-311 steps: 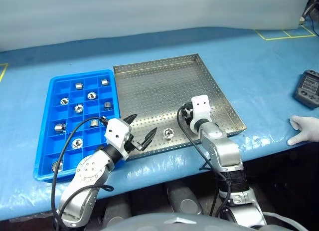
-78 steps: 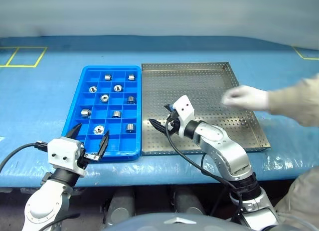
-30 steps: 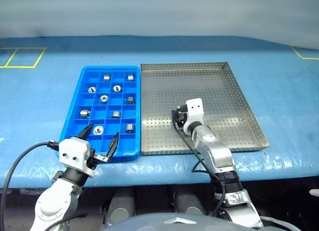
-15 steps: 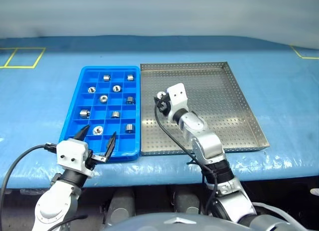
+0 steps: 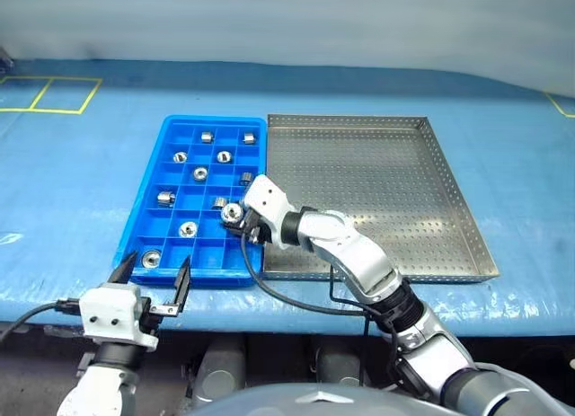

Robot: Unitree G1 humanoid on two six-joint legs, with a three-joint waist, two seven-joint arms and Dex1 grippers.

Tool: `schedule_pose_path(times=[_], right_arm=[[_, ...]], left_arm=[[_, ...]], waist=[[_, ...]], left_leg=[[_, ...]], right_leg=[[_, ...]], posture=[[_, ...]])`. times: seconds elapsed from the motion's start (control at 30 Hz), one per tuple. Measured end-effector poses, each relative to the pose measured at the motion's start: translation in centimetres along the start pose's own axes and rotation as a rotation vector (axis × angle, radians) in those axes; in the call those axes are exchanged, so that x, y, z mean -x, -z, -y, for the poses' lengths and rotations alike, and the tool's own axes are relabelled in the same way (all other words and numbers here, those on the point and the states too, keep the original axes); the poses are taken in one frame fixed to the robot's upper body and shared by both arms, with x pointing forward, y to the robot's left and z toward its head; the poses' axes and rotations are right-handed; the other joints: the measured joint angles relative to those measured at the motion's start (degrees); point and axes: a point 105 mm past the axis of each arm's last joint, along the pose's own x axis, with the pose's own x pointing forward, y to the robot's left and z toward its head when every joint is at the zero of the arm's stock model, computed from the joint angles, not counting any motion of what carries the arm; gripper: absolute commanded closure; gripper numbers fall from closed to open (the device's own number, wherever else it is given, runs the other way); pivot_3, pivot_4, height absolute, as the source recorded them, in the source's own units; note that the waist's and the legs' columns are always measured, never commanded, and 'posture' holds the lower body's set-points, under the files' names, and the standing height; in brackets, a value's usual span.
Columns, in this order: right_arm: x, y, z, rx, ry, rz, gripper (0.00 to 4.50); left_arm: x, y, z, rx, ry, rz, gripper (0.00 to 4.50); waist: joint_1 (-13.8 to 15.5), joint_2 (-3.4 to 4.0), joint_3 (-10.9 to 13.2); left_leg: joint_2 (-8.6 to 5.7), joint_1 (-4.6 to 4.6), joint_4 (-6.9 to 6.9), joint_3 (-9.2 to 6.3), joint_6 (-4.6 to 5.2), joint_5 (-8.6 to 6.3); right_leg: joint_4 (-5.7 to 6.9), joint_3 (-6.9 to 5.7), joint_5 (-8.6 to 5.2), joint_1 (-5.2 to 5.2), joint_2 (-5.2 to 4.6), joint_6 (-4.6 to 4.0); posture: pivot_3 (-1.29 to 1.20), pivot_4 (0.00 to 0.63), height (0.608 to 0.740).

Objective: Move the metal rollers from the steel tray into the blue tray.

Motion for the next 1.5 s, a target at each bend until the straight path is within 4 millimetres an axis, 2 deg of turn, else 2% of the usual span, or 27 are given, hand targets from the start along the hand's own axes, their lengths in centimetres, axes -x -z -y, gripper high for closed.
schedule_pose_path(times=[0.33,0.43,0.57,0.83,0.9,1.07,1.2,1.37,1.5], right_arm=[[-1.6,0.2,-2.9,-0.058,-0.125,0.003,2.80],[-2.0,1.1,-3.3,-0.079,-0.138,-0.021,2.80],[-2.2,1.2,-3.5,-0.090,-0.145,-0.023,2.80],[-2.4,1.1,-3.0,-0.115,-0.130,-0.018,0.15],[-2.3,1.2,-3.0,-0.110,-0.130,-0.020,0.04],[-1.0,1.0,-1.9,-0.094,-0.084,-0.007,0.04],[1.3,0.8,0.1,-0.099,0.015,0.032,0.04],[4.3,0.9,2.6,-0.090,0.176,0.051,0.04],[6.3,1.4,3.6,-0.107,0.283,0.050,0.04]], left_arm=[[0.9,0.1,0.5,0.023,0.013,-0.001,0.00],[1.0,0.0,0.5,0.024,0.008,0.005,0.00],[1.1,0.2,0.5,0.026,0.005,-0.003,0.00],[1.0,0.0,0.6,0.027,0.011,0.008,0.00],[0.7,-0.2,0.7,0.028,0.020,0.020,0.00],[-0.3,-0.9,0.8,0.006,0.063,0.061,0.00],[-1.8,-1.9,0.5,-0.021,0.097,0.108,0.00],[-3.7,-3.1,0.5,-0.044,0.161,0.154,0.00],[-5.4,-3.5,0.6,-0.057,0.207,0.167,0.00]], waist=[[0.71,-0.03,0.02],[1.26,-0.03,0.02],[1.54,-0.06,-0.01],[1.72,-0.06,-0.01],[1.72,-0.06,-0.01],[2.04,-0.04,0.01],[1.59,-0.04,0.00],[-0.90,-0.04,-0.01],[-2.98,-0.05,-0.02]], left_leg=[[0.00,-0.02,-0.01,0.00,0.00,-0.01],[0.00,-0.03,-0.01,0.01,-0.01,-0.01],[0.00,-0.01,-0.01,0.01,-0.01,-0.01],[0.01,-0.02,-0.07,0.02,-0.02,-0.03],[0.01,-0.01,-0.08,0.02,-0.02,-0.03],[0.00,-0.02,-0.05,0.04,-0.03,-0.03],[0.00,-0.03,-0.04,0.04,-0.03,-0.03],[0.01,-0.02,-0.06,0.08,-0.03,-0.02],[0.02,0.01,-0.06,0.05,-0.03,-0.02]], right_leg=[[-0.04,-0.01,-0.02,-0.04,0.00,-0.01],[-0.06,-0.01,-0.02,-0.04,-0.01,-0.01],[-0.07,-0.01,-0.02,-0.04,-0.01,-0.01],[-0.11,-0.01,-0.03,-0.06,-0.01,-0.02],[-0.11,-0.02,-0.04,-0.06,-0.01,-0.03],[-0.13,-0.01,-0.03,-0.08,-0.03,-0.03],[-0.10,-0.02,-0.03,-0.07,-0.01,-0.03],[-0.06,0.00,-0.02,-0.04,-0.01,-0.02],[0.00,-0.01,-0.01,0.00,0.02,-0.01]], posture=[[0.38,0.150,0.740],[0.39,0.150,0.740],[0.40,0.150,0.740],[0.38,0.150,0.740],[0.34,0.150,0.740],[0.25,0.150,0.740],[0.17,0.150,0.740],[0.07,0.150,0.740],[-0.02,0.150,0.740]])
